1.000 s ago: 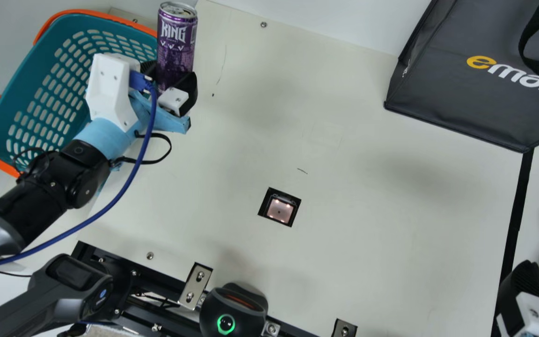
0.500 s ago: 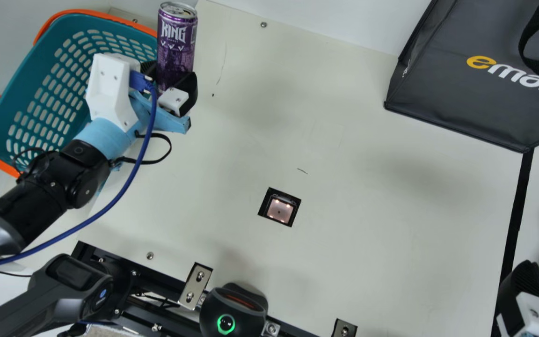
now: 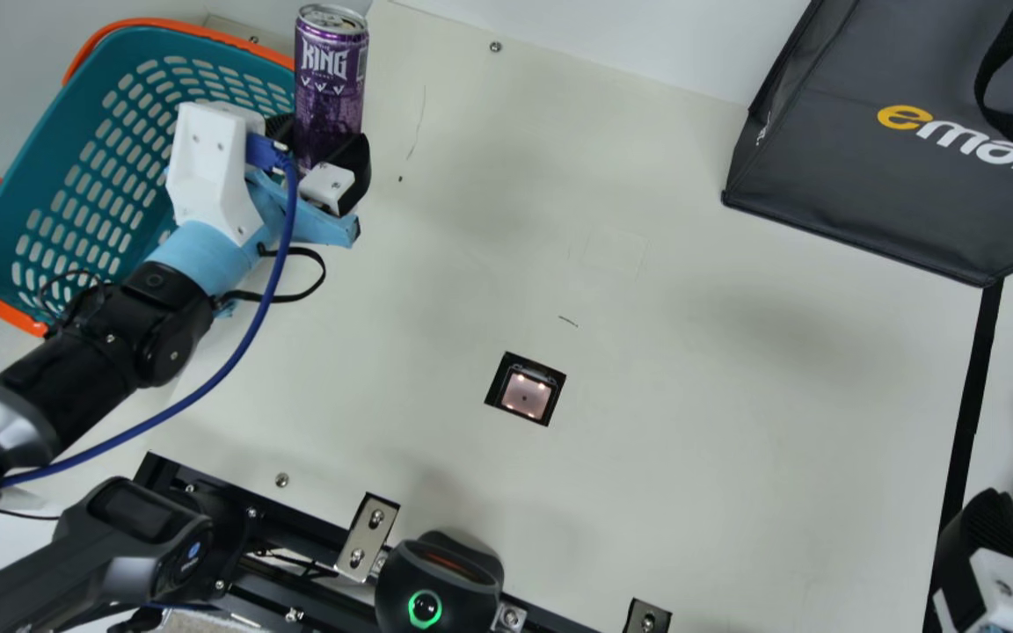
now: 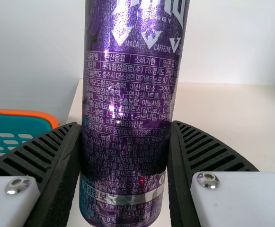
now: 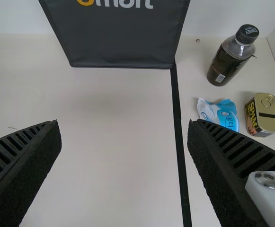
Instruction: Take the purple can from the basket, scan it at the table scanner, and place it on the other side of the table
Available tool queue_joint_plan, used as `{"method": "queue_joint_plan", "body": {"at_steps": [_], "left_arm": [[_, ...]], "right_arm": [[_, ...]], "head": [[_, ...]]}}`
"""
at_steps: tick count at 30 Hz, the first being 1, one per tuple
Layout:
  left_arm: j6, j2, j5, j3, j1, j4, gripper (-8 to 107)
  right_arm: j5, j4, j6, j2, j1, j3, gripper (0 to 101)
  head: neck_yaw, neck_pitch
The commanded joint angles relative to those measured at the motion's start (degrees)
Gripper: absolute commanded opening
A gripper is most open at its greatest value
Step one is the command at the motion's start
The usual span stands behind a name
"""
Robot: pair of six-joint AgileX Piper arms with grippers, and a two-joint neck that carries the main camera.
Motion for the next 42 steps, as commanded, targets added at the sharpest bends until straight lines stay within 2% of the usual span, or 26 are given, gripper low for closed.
{"method": "queue_joint_plan", "body": {"at_steps": [1,10,19,30,42], "left_arm": [[0.8,0.9,-2.0,0.3,-0.1,-1.3,-8],[5.0,6.0,-8.8,0.7,-2.5,-7.6,-8],[6.7,10.2,-12.4,-2.0,-5.0,-11.3,-8],[2.8,15.0,-15.3,-5.7,-4.4,-7.4,-8],[-1.1,24.8,-24.8,-7.1,-3.4,-3.6,-8]], "right_arm": [[0.0,0.0,0.0,0.0,0.0,0.0,95],[0.0,0.0,0.0,0.0,0.0,0.0,95],[0.0,0.0,0.0,0.0,0.0,0.0,95],[0.0,0.0,0.0,0.0,0.0,0.0,95],[0.0,0.0,0.0,0.0,0.0,0.0,95]], "head": [[0.2,-1.5],[0.2,-1.5],[0.2,-1.5],[0.2,-1.5],[0.2,-1.5]]}}
